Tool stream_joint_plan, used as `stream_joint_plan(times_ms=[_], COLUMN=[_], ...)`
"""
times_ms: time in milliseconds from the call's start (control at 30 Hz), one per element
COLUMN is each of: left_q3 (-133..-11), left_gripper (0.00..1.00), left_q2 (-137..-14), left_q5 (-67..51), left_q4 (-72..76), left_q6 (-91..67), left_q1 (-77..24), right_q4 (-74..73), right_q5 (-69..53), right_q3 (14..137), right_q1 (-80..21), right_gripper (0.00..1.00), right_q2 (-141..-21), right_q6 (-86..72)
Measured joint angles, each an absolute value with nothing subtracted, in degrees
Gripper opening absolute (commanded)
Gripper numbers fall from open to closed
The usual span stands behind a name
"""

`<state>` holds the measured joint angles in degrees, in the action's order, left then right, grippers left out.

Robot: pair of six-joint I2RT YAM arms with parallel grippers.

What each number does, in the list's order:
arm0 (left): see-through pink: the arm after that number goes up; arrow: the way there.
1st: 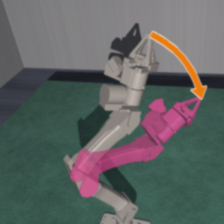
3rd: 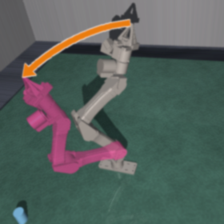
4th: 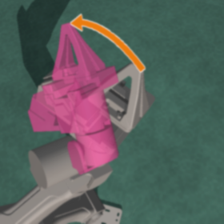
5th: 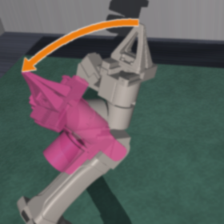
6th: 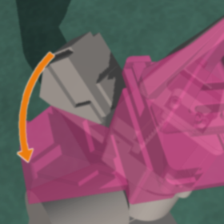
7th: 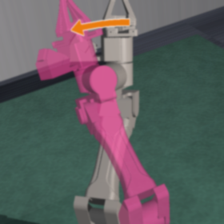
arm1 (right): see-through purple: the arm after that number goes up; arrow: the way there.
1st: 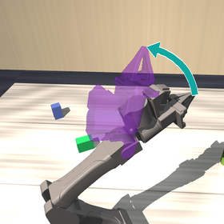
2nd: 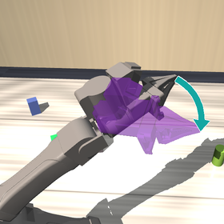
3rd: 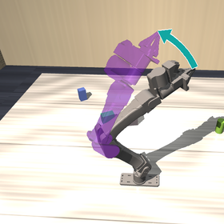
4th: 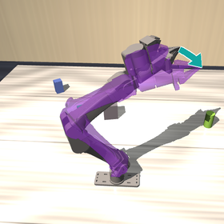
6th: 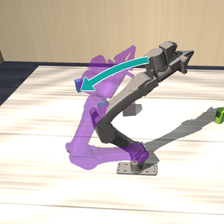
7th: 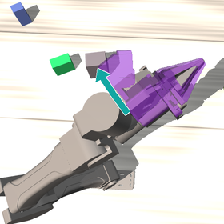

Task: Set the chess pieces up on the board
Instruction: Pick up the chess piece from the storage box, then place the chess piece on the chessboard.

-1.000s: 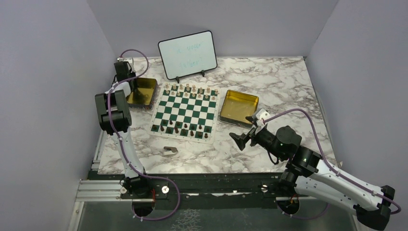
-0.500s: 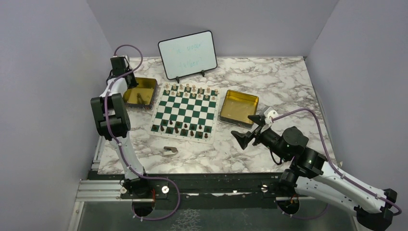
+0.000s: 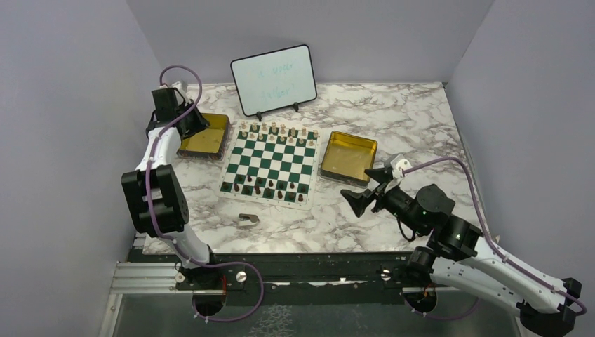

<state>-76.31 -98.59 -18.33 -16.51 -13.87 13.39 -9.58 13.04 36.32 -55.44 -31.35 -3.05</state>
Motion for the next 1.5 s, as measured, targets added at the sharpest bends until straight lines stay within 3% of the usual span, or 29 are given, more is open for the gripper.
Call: stream_joint_plan(times_ms=[300,733,1033,1500], left_q3=[-67.5,-66.5,-62.8,-58.5], left_gripper=[0.05,0.04,0.03,0.03], left_q2=[-92.8,-90.6,-85.0,-77.1], left_q5=[-29.2,-41.1,-42.9,-51.9], left_q4=[-12.3,-13.1,-18.0,-21.1], left_q6=[-21.8,-22.1,-18.6,-16.0], left_q1=[11.2,-10.6,-19.7,-28.6], right_q4=[-10.0,-9.2,-5.3,-1.6], right_q5=[13.1,10.0,2.0,-11.7], right_q3=[36.6,37.4,36.5,36.0], right_q1=[-55.4,-55.4,-55.4,-55.4], right_gripper=[0.91,0.89,0.73,0.67], right_q2=[-31.0,-37.5,-39.2,-50.4], right_q6=[-2.4,8.0,22.8,41.7])
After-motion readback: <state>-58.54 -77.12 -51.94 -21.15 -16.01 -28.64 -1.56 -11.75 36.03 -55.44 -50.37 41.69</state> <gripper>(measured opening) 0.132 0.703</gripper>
